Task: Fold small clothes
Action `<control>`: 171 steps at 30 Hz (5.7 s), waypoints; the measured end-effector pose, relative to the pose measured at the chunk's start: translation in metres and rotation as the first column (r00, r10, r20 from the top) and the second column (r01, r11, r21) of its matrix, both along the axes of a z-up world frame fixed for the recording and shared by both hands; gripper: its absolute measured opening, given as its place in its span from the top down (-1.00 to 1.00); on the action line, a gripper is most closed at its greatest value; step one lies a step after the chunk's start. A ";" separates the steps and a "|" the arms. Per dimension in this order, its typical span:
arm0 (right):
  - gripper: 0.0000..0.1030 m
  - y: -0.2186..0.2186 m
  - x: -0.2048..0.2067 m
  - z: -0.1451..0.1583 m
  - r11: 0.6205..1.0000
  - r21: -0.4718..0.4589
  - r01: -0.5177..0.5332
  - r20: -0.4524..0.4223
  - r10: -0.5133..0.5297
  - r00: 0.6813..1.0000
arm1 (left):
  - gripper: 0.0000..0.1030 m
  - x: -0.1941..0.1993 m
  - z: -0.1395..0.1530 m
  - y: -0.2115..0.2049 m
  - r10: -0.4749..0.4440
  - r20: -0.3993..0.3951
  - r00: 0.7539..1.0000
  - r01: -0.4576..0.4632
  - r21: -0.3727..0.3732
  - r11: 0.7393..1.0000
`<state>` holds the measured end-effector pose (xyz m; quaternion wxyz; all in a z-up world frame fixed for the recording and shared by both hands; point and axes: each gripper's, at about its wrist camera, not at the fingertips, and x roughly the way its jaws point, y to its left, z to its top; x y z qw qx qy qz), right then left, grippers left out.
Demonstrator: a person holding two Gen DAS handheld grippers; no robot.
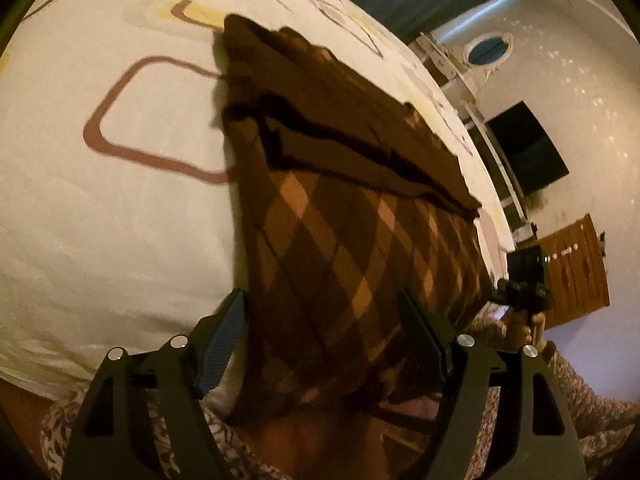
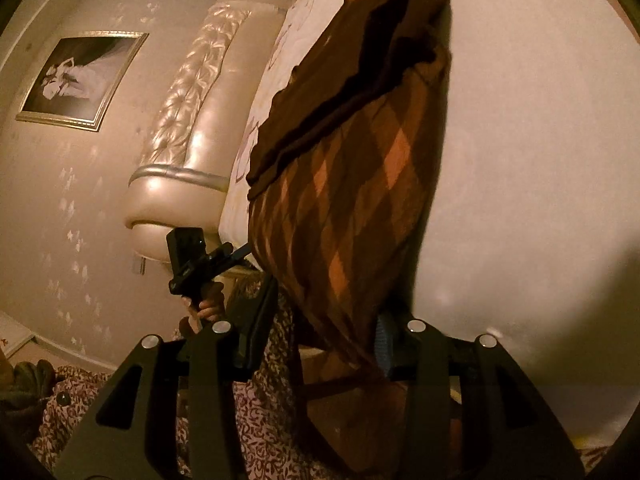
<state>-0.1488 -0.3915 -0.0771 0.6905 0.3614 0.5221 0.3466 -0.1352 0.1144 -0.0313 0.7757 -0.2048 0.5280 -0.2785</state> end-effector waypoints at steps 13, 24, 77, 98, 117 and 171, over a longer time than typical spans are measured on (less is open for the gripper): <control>0.79 0.031 -0.001 -0.006 0.991 -0.125 -0.050 0.021 0.053 0.998 | 0.32 0.001 -0.018 0.013 0.076 -0.107 0.991 -0.081 -0.040 0.996; 0.94 0.016 -0.006 0.029 0.998 -0.030 0.061 0.117 -0.057 0.991 | 0.91 0.013 0.011 0.021 0.088 -0.053 0.995 -0.094 -0.132 0.987; -0.01 -0.031 -0.020 0.008 0.986 -0.107 0.125 0.001 -0.126 0.992 | -0.08 0.008 -0.023 0.039 0.116 -0.135 0.984 -0.142 -0.200 0.969; 0.47 -0.014 -0.018 -0.014 0.993 -0.059 0.098 -0.091 -0.103 0.990 | 0.37 0.009 -0.030 0.016 0.111 -0.162 0.980 -0.134 -0.137 0.981; 0.91 -0.018 -0.076 0.070 0.987 0.052 0.151 0.080 -0.155 0.985 | 0.84 -0.059 0.059 0.033 0.048 0.011 0.999 -0.039 -0.401 0.915; -0.01 -0.068 0.184 0.024 0.786 0.119 0.607 0.010 -0.612 0.791 | -0.20 0.210 -0.010 0.064 0.461 -0.243 0.854 -0.519 -0.325 0.791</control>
